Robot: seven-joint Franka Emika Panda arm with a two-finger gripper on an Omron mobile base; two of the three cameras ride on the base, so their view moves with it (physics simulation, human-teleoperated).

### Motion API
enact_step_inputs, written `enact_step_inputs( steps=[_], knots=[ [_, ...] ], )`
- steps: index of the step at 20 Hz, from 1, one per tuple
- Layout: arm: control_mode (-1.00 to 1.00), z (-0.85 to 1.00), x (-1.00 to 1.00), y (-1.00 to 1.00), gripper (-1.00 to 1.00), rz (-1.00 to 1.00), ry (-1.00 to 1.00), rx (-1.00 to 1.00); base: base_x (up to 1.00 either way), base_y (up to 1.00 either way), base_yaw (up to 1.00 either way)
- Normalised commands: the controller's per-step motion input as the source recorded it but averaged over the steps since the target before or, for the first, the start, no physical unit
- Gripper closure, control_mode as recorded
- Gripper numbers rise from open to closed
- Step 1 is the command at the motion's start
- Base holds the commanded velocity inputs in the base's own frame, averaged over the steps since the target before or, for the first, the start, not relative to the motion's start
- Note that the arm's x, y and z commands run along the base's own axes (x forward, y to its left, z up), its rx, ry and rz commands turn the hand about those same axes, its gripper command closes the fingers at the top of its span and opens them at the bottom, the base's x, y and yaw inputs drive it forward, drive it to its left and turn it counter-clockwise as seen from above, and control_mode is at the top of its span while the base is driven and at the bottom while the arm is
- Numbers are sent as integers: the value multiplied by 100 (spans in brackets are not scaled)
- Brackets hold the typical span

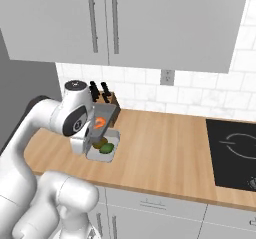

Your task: Take the meat container that has the shrimp and place it on the second highest rack of the freezer. Then take the vegetable container that has the avocados and place it on the highest rack of the freezer.

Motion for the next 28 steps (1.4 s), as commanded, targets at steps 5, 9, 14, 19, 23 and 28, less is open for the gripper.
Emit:
enact_step_inputs(
  steps=[5, 9, 14, 19, 23, 28],
  knots=[
    [-100, 0, 0, -3, 100, 2, -1, 0, 0, 0, 0],
    [-100, 0, 0, 0, 100, 0, -1, 0, 0, 0, 0],
    [-100, 0, -1, 0, 100, 0, 0, 0, 0, 0, 0],
    [100, 0, 0, 0, 100, 0, 0, 0, -69, 0, 4],
    [100, 0, 0, 0, 100, 0, 0, 0, -73, -29, 34],
    [100, 0, 0, 0, 100, 0, 0, 0, -2, -49, 63]
  ],
)
